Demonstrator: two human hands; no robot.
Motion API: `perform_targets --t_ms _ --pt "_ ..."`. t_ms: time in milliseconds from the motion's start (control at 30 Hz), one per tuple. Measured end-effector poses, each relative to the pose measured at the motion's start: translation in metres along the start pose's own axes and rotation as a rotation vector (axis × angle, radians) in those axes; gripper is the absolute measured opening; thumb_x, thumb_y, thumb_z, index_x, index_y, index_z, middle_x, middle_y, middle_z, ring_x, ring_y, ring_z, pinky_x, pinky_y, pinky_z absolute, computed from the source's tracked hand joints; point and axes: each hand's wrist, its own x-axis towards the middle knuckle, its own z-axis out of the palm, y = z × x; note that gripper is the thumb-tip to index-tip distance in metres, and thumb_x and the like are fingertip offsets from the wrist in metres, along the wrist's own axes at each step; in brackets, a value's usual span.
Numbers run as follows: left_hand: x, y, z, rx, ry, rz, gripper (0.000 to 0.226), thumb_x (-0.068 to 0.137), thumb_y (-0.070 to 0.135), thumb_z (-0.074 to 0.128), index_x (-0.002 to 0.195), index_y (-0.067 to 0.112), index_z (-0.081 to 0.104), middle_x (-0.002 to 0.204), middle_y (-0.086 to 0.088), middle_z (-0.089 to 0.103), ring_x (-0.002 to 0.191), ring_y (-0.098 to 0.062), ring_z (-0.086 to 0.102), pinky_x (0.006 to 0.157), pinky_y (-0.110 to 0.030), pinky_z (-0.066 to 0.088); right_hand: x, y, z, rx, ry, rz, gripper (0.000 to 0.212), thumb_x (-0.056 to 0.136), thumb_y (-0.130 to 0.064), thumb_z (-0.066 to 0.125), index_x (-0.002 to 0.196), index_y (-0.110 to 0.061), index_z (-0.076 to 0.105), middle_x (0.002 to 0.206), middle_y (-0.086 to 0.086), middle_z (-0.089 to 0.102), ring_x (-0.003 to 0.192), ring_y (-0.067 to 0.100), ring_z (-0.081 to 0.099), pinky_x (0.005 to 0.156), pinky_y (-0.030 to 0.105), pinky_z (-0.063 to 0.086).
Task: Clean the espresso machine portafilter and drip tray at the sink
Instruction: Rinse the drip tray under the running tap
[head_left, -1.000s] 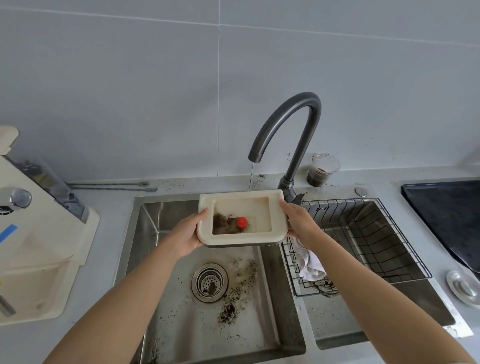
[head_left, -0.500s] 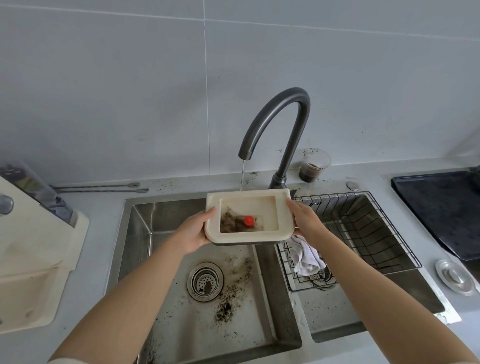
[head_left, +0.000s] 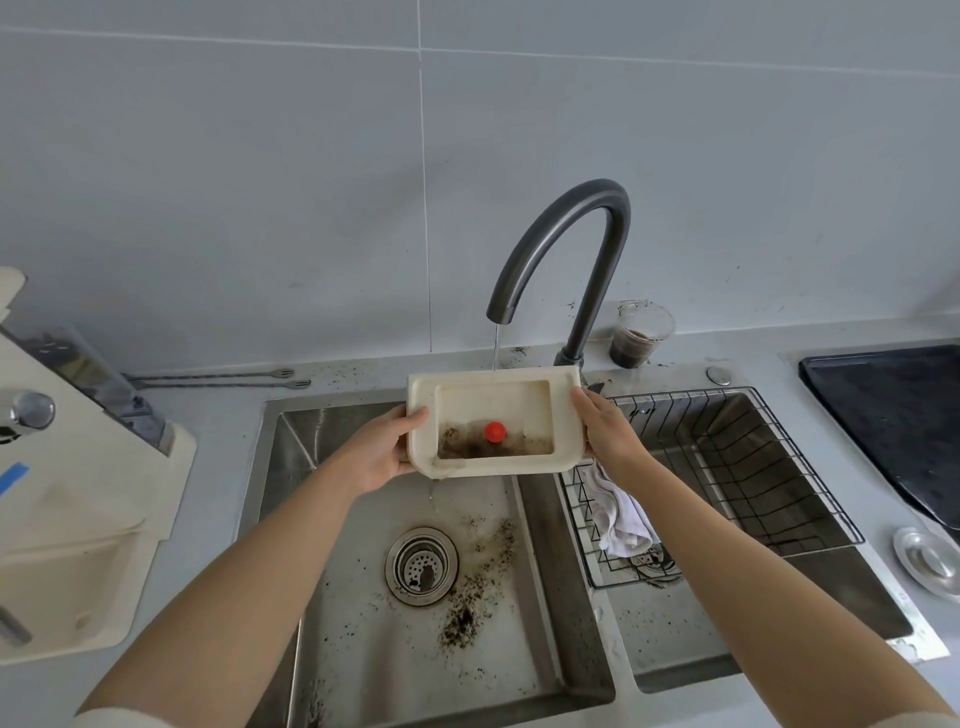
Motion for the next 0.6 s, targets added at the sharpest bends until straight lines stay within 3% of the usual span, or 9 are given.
perform_targets --t_ms 133,233,433,500,600 --pt "-0.005 0.005 -0.008 0.01 0.007 0.041 0.027 0.094 0.014 0.048 0.121 0.017 0.048 0.108 -0.004 0.062 0.097 -0.021 0.06 0.086 -0.042 0.049 0.004 -0.002 0.009 -0.006 -0.03 -0.04 0.022 0.099 -0.03 0.035 0.092 -0.028 0.057 0.09 -0.003 0.061 0.084 0.015 0.059 0.082 0.035 0.05" --pt "-0.007 0.009 -0.013 -0.006 0.018 0.067 0.03 0.093 0.011 0.049 0.123 0.017 0.047 0.107 -0.004 0.062 0.097 -0.023 0.059 0.083 -0.044 0.049 0.005 -0.005 0.015 0.031 -0.05 -0.073 0.025 0.099 -0.03 0.034 0.113 -0.02 0.053 0.09 -0.008 0.06 0.081 0.007 0.057 0.069 0.021 0.048" --pt "-0.008 0.014 -0.014 -0.024 0.014 0.073 0.038 0.092 0.006 0.05 0.129 0.018 0.044 0.11 -0.005 0.061 0.11 -0.031 0.055 0.083 -0.05 0.048 0.006 -0.008 0.016 0.03 -0.037 -0.13 0.035 0.099 -0.03 0.034 0.129 -0.017 0.048 0.103 -0.008 0.06 0.092 0.004 0.056 0.076 0.014 0.046" --pt "-0.007 0.015 -0.011 -0.021 0.01 0.068 0.04 0.092 0.006 0.05 0.13 0.018 0.043 0.11 -0.005 0.06 0.111 -0.03 0.054 0.082 -0.049 0.048 0.007 -0.005 0.014 0.033 -0.024 -0.133 0.037 0.099 -0.03 0.034 0.131 -0.015 0.047 0.111 -0.002 0.059 0.1 0.011 0.056 0.087 0.022 0.047" --pt "-0.004 0.016 -0.004 -0.009 0.002 0.066 0.042 0.092 0.005 0.05 0.132 0.017 0.043 0.108 -0.004 0.061 0.109 -0.029 0.055 0.082 -0.047 0.048 0.008 -0.001 0.009 0.029 -0.004 -0.123 0.036 0.099 -0.032 0.034 0.129 -0.017 0.049 0.108 -0.003 0.059 0.105 0.018 0.055 0.096 0.037 0.046"
